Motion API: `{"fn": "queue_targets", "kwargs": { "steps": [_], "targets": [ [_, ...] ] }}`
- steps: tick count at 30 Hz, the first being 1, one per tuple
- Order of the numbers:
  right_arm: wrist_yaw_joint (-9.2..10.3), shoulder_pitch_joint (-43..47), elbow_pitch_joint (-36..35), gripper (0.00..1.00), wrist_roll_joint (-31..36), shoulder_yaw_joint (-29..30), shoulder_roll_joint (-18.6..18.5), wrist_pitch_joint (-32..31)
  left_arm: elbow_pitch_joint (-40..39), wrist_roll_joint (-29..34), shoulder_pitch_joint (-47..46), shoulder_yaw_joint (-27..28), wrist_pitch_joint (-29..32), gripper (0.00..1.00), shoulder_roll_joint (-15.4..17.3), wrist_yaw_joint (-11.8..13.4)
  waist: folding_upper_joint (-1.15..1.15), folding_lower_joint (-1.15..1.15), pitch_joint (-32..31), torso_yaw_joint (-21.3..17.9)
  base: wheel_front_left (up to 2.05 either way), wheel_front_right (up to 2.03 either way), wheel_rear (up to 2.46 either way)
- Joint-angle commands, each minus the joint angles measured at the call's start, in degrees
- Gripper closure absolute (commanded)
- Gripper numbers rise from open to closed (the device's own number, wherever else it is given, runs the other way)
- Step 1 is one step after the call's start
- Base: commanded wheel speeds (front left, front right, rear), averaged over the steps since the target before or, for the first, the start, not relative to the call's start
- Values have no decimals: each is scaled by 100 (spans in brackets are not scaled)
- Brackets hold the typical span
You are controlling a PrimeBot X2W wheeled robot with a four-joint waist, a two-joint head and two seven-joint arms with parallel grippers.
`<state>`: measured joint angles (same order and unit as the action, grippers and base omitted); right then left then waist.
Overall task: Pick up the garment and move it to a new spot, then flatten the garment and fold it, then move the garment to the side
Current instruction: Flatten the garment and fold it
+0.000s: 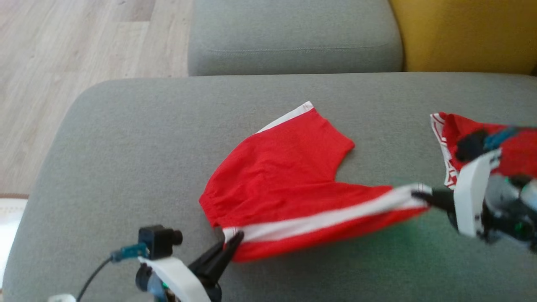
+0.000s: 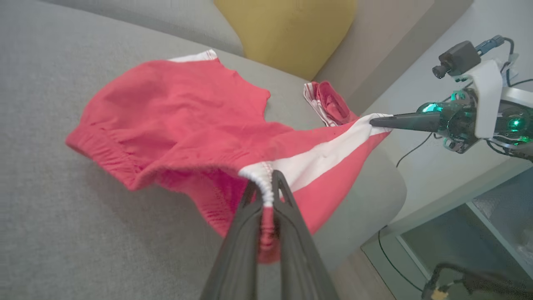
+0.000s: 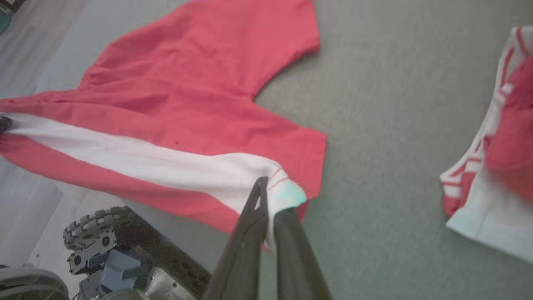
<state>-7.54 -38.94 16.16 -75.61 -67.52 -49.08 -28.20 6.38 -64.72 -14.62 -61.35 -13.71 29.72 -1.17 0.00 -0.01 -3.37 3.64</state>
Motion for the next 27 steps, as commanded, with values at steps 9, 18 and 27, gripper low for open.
{"fn": "queue_targets", "kwargs": {
  "steps": [9,18,27],
  "targets": [
    [5,-729,238,100,211,414,315,122,-390,-127,-792,725,-79,100,89,159,0,1,251,419,0,0,0],
    [5,-1530,949,100,608,554,765,239,200,-218,-1350,832,-15,100,-440,24,0,1,913,898,0,0,0],
    [5,-2246,1694,100,905,485,1070,325,1280,-298,-2031,950,-28,100,-1165,-262,0,1,1591,1363,0,0,0]
  ]
}}
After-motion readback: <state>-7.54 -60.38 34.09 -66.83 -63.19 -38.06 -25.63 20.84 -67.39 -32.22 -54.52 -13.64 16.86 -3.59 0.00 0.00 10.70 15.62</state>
